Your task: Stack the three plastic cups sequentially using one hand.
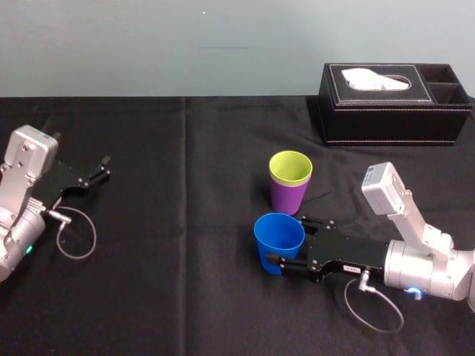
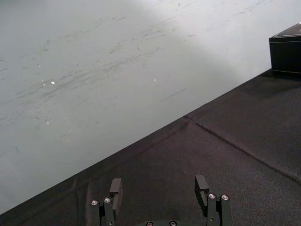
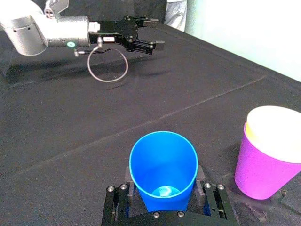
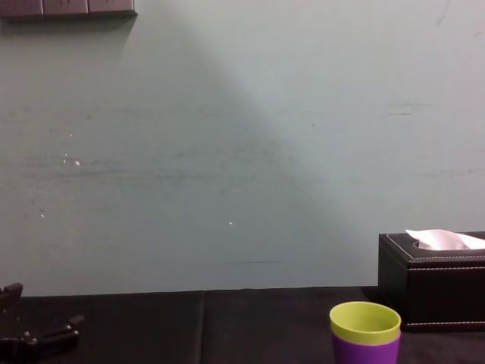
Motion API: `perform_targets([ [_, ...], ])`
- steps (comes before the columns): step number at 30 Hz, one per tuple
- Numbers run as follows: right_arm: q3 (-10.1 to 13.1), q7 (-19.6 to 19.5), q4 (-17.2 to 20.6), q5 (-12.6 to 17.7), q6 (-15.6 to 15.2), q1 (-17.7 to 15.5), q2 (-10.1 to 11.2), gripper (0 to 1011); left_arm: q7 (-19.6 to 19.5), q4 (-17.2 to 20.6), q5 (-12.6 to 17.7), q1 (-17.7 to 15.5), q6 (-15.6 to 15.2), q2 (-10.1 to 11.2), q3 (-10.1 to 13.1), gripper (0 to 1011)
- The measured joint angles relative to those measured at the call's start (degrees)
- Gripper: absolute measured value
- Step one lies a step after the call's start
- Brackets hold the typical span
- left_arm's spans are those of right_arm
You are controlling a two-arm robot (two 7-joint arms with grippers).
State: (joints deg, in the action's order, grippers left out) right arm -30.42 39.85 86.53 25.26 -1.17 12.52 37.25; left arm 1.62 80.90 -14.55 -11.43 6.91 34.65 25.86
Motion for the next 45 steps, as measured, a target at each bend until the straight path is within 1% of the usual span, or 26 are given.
perform_targets([
  [2,0.04,-0.05,0.12,0.0,-0.04,-0.07,0.06,724,0.0,0.0,0.0,0.0,0.0,0.0,0.0,1011],
  [4,0.4,-0.51,1.13,0.04,-0.28,-0.65,0.55,724,0.0,0.0,0.0,0.0,0.0,0.0,0.0,1012],
  [5,0.95,-1.27,2.58,0.21,-0.74,-1.42,1.25,724,0.0,0.0,0.0,0.0,0.0,0.0,0.0,1011],
  [8,1.95,-2.42,5.08,0.75,-1.66,-2.71,2.39,724,0.0,0.0,0.0,0.0,0.0,0.0,0.0,1011],
  [9,2.79,-3.29,7.04,1.28,-2.61,-3.67,3.34,724,0.0,0.0,0.0,0.0,0.0,0.0,0.0,1011],
  [11,3.74,-4.21,9.09,1.92,-3.7,-4.58,4.28,724,0.0,0.0,0.0,0.0,0.0,0.0,0.0,1011],
  [12,4.76,-5.06,11.18,2.63,-4.85,-5.52,5.25,724,0.0,0.0,0.0,0.0,0.0,0.0,0.0,1012],
  [14,5.86,-5.92,13.09,3.47,-6.1,-6.36,6.21,724,0.0,0.0,0.0,0.0,0.0,0.0,0.0,1011],
  [16,7.97,-6.51,16.04,6.34,-9.14,-7.29,7.7,724,0.0,0.0,0.0,0.0,0.0,0.0,0.0,1011],
  [17,8.45,-6.56,16.6,7.24,-9.94,-7.41,8.03,724,0.0,0.0,0.0,0.0,0.0,0.0,0.0,1011],
  [18,8.45,-6.56,16.6,7.24,-9.94,-7.41,8.03,724,0.0,0.0,0.0,0.0,0.0,0.0,0.0,1011],
  [20,10.34,-6.92,18.78,10.45,-12.58,-7.63,9.39,724,0.0,0.0,0.0,0.0,0.0,0.0,0.0,1012],
  [21,10.34,-6.92,18.78,10.45,-12.58,-7.63,9.39,724,0.0,0.0,0.0,0.0,0.0,0.0,0.0,1011],
  [22,11.12,-7.27,19.76,11.76,-13.65,-7.58,9.99,724,0.0,0.0,0.0,0.0,0.0,0.0,0.0,1011],
  [24,11.92,-7.86,20.77,12.87,-14.63,-7.13,10.63,724,0.0,0.0,0.0,0.0,0.0,0.0,0.0,1011],
  [28,12.19,-8.68,21.37,13.65,-15.78,-5.88,11.06,724,0.0,0.0,0.0,0.0,0.0,0.0,0.0,1011],
  [32,11.62,-9.58,21.24,13.92,-16.91,-3.34,11.03,724,0.0,0.0,0.0,0.0,0.0,0.0,0.0,1011],
  [33,11.16,-9.84,20.91,13.9,-17.15,-2.3,10.83,724,0.0,0.0,0.0,0.0,0.0,0.0,0.0,1012],
  [35,10.67,-10.02,20.52,13.83,-17.4,-1.24,10.57,724,0.0,0.0,0.0,0.0,0.0,0.0,0.0,1011],
  [36,10.11,-10.25,20.01,13.67,-17.65,-0.05,10.22,724,0.0,0.0,0.0,0.0,0.0,0.0,0.0,1012],
  [40,8.67,-10.79,18.65,12.95,-18.2,2.47,9.33,724,0.0,0.0,0.0,0.0,0.0,0.0,0.0,1011],
  [42,7.25,-11.13,17.13,12.11,-18.73,4.75,8.3,724,0.0,0.0,0.0,0.0,0.0,0.0,0.0,1011],
  [45,6.27,-11.34,15.87,11.54,-19.02,6.19,7.51,724,0.0,0.0,0.0,0.0,0.0,0.0,0.0,1011],
])
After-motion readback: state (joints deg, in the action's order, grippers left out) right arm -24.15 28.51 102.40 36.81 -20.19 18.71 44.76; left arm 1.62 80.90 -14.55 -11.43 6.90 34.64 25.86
